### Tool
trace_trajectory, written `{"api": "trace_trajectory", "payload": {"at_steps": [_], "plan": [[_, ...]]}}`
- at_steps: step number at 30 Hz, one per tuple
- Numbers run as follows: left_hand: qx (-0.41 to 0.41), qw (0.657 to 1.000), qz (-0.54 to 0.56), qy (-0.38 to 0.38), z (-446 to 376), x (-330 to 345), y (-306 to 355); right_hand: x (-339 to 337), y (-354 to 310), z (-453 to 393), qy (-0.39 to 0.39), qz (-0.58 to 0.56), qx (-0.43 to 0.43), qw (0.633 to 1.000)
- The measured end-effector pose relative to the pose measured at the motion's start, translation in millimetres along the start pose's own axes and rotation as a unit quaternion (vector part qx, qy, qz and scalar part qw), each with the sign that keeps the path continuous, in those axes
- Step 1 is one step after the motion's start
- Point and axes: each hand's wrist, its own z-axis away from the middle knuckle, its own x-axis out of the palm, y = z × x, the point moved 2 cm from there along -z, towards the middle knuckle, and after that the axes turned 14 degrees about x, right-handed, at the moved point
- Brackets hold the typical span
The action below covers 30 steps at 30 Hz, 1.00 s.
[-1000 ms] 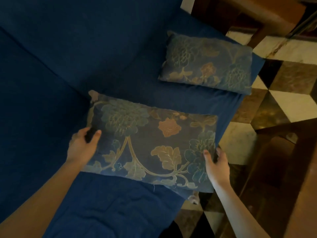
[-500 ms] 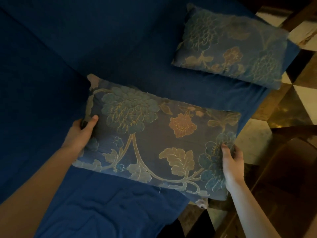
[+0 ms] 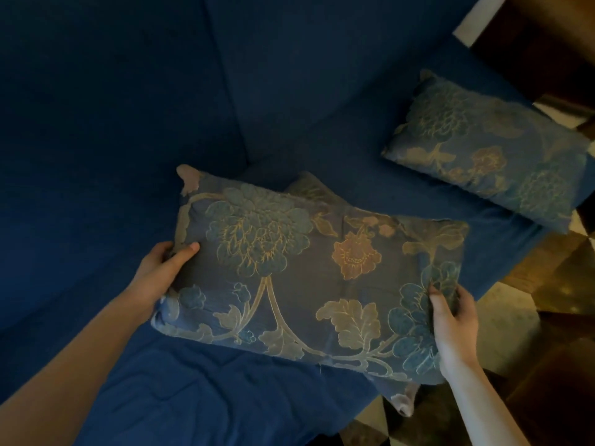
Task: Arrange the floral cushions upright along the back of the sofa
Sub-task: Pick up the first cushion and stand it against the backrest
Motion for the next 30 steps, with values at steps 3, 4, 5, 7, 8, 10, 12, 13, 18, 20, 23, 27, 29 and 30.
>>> {"api": "trace_trajectory", "payload": {"at_steps": [3, 4, 5, 7, 8, 10, 12, 13, 18, 20, 23, 27, 29, 30], "plan": [[-0.018, 0.999, 0.024, 0.024, 21, -42, -19, 24, -5, 15, -0.029, 0.019, -0.027, 0.999], [-0.024, 0.998, 0.038, 0.035, 30, -59, -27, 35, -5, 21, -0.042, 0.028, -0.035, 0.998], [-0.028, 0.997, 0.051, 0.044, 38, -72, -35, 45, -6, 27, -0.055, 0.032, -0.041, 0.997], [-0.04, 0.994, 0.077, 0.073, 55, -103, -53, 68, -6, 42, -0.087, 0.037, -0.054, 0.994], [-0.044, 0.991, 0.089, 0.087, 64, -119, -64, 81, -6, 51, -0.101, 0.044, -0.063, 0.992], [-0.051, 0.986, 0.109, 0.114, 82, -151, -86, 110, -5, 71, -0.127, 0.065, -0.087, 0.986], [-0.053, 0.981, 0.123, 0.14, 100, -181, -110, 138, -7, 92, -0.156, 0.086, -0.112, 0.978], [-0.053, 0.978, 0.132, 0.154, 109, -198, -124, 155, -7, 104, -0.175, 0.099, -0.126, 0.972], [-0.045, 0.964, 0.151, 0.214, 141, -269, -183, 228, -3, 149, -0.26, 0.143, -0.179, 0.938], [-0.042, 0.954, 0.16, 0.248, 150, -300, -206, 257, 2, 168, -0.281, 0.159, -0.204, 0.924], [-0.042, 0.946, 0.173, 0.272, 156, -333, -231, 291, 11, 190, -0.298, 0.177, -0.232, 0.909], [-0.051, 0.936, 0.194, 0.291, 150, -362, -257, 335, 22, 209, -0.31, 0.197, -0.249, 0.896], [-0.057, 0.931, 0.203, 0.297, 144, -372, -270, 354, 28, 214, -0.317, 0.203, -0.256, 0.891], [-0.057, 0.93, 0.208, 0.298, 139, -377, -276, 363, 30, 215, -0.319, 0.205, -0.26, 0.888]]}}
